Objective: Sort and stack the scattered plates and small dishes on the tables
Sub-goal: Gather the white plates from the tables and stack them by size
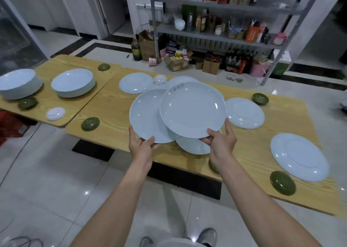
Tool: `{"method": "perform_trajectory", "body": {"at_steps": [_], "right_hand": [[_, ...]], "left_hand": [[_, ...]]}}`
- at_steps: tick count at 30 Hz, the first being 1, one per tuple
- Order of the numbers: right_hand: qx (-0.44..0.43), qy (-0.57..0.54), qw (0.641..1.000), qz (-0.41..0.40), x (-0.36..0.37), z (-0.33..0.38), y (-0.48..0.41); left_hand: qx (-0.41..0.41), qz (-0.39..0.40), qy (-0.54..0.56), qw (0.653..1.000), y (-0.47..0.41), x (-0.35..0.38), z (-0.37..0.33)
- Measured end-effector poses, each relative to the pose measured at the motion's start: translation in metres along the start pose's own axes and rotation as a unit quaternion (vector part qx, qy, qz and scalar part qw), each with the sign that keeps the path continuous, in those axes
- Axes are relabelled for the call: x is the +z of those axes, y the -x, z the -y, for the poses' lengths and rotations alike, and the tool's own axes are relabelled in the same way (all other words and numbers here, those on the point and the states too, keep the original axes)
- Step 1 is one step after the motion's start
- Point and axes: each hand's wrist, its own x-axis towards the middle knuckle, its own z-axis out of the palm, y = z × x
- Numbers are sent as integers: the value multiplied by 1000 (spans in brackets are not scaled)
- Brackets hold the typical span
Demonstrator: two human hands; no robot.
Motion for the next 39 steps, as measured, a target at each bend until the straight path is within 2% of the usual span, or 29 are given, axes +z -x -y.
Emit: {"method": "perform_trajectory", "body": {"at_steps": [9, 16, 23, 30, 39], "right_hand": [[39, 20, 999, 27, 89, -84, 73], [56, 60, 994, 69, 159, -133, 91], [75, 64, 988, 119, 235, -174, 81], [83, 61, 985, 141, 325, -209, 35], [78, 84, 986, 124, 425, -240, -23]], "left_hand": [[23, -20, 40, 999, -14, -136, -54], [39, -50, 69, 996, -30, -208, -94], [54, -99, 84, 990, -74, -242, -137], [60, -131, 76, 987, -166, -248, -190], [34, -128, 60, 989, -283, -247, -244]]}}
